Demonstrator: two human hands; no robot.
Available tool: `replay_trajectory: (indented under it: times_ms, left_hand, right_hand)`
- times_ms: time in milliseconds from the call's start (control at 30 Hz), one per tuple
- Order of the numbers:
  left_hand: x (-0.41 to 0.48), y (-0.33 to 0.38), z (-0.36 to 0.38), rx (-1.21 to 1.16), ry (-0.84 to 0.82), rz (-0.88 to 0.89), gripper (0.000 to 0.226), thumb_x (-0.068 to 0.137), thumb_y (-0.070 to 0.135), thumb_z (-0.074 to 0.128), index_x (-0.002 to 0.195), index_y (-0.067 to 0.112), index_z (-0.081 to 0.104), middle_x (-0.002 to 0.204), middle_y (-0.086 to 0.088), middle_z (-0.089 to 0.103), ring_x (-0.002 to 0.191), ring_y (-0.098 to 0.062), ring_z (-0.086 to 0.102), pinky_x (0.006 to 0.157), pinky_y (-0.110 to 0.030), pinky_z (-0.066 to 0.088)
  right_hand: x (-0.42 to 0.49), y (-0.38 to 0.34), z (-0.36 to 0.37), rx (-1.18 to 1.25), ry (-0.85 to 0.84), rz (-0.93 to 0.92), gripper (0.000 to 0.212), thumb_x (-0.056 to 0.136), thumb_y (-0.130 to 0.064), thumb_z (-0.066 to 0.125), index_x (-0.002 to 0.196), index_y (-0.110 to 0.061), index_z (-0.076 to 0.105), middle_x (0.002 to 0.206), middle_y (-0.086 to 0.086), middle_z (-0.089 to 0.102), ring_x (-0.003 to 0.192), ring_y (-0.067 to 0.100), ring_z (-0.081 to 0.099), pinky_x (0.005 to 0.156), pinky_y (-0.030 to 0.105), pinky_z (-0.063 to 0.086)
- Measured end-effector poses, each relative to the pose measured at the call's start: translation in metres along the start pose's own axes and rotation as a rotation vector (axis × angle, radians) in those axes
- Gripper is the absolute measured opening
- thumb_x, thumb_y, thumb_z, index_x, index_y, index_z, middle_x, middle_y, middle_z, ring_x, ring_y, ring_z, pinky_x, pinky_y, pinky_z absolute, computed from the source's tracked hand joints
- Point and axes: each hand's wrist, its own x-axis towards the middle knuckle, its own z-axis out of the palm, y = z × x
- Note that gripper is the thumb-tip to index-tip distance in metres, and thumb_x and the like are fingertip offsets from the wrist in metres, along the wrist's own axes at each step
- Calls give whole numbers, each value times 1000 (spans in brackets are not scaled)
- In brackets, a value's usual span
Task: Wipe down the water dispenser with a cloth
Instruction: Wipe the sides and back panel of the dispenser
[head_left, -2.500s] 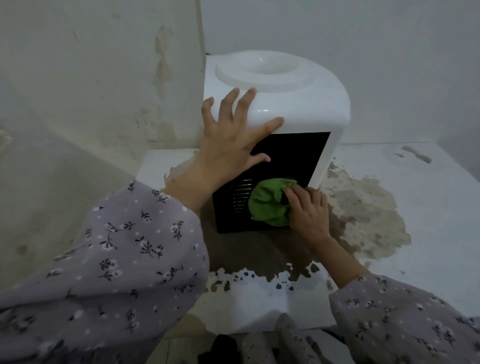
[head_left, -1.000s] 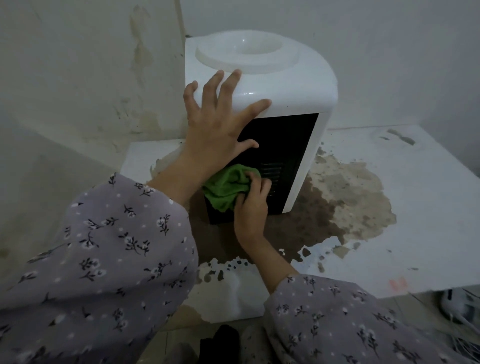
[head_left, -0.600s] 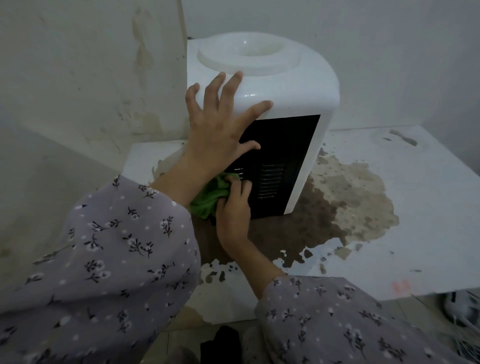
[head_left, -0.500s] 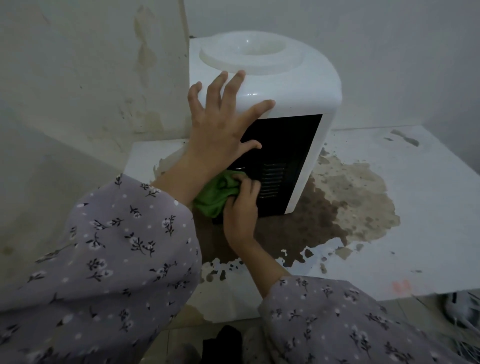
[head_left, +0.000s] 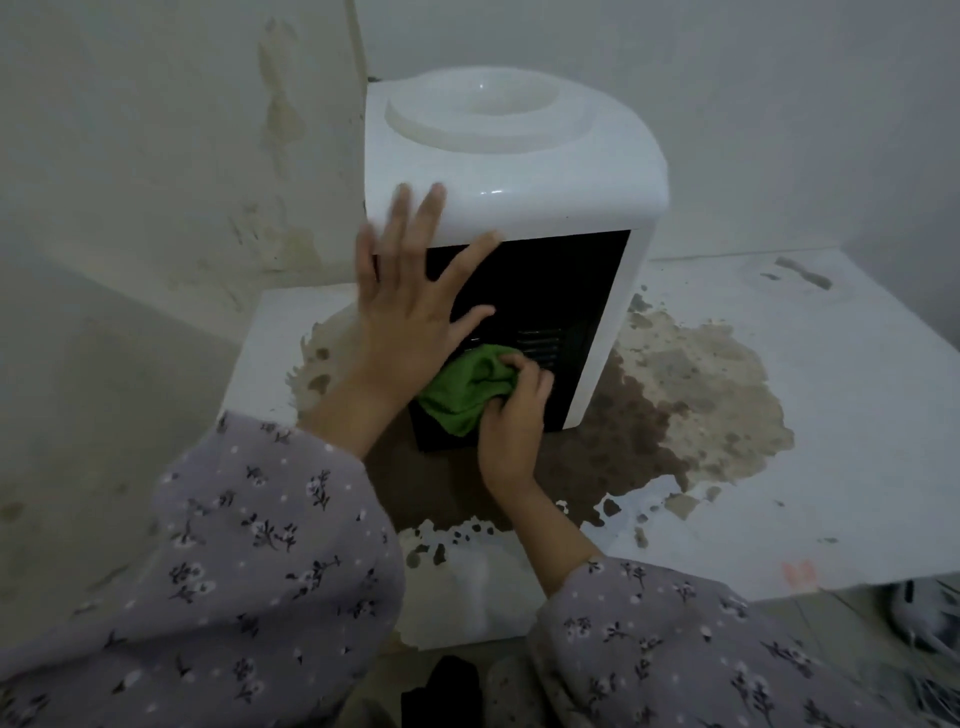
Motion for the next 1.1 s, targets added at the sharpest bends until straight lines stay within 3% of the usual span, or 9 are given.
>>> replay_trajectory:
  times_ms: [167,233,300,367,467,567,667,833,1100]
  left_hand:
    - [-50,-2,11,-469,65,-380,81,78,34,71,136,33,14,147,-1,-6,141,-25,1,113,-44,26]
    - [-55,6,12,-647,82,-536,84,75,22,76,134,30,17,142,-12,6,139,-19,15,111,-33,33]
    - [-57,15,10,-795,54,-675,82,77,15,75,135,25,18,140,-11,17,131,-22,32,105,-39,40]
    - [-62,19,9,-843,-3,-749,82,79,12,72,139,14,17,137,-7,24,128,-21,38,101,-46,42]
    - [-72,18,5,-794,-42,-732,73,82,10,70,137,4,23,131,-8,30,122,-23,43,100,-44,44]
    - [-83,19,-3,-749,-93,-771,53,82,13,69,125,4,39,114,-3,40,102,-15,48,92,-24,44]
    - [-95,21,-8,-813,-219,-724,25,85,20,66,107,14,56,97,0,50,82,-10,53,75,-24,48]
    - [-105,25,-3,-810,-266,-678,25,88,23,61,111,13,58,103,-4,55,88,-9,56,75,-12,45]
    - [-109,45,1,-959,-390,-748,35,90,27,58,124,20,50,109,0,55,89,-7,57,75,-33,55]
  right_hand:
    - [32,30,-36,-3,266,232,34,85,15,40,116,3,46,117,17,42,85,11,43,66,12,34]
    - [25,20,-26,-19,213,168,31,84,17,41,113,5,46,112,14,41,83,2,38,69,8,39]
    - [7,4,-8,-2,70,66,30,83,17,44,110,6,46,111,11,40,78,-6,34,69,-3,35]
    - [-6,-6,5,-7,-81,8,28,85,10,49,111,0,47,113,8,40,77,-5,38,67,4,41]
    - [-1,-4,0,2,-115,31,28,85,5,55,109,-7,51,111,7,44,80,3,46,68,16,45]
    - [11,8,-17,41,-12,106,30,82,8,56,108,-8,53,106,4,46,77,-2,45,67,1,38]
    - [14,7,-15,36,79,143,27,83,9,56,107,-4,51,106,7,46,82,-1,41,65,-4,32]
    - [-6,-10,8,9,-102,9,26,84,4,59,108,-3,52,112,10,46,89,6,49,73,11,41]
    - [11,9,-18,-44,-52,-102,27,81,11,58,106,3,57,105,15,48,85,9,48,74,-3,34]
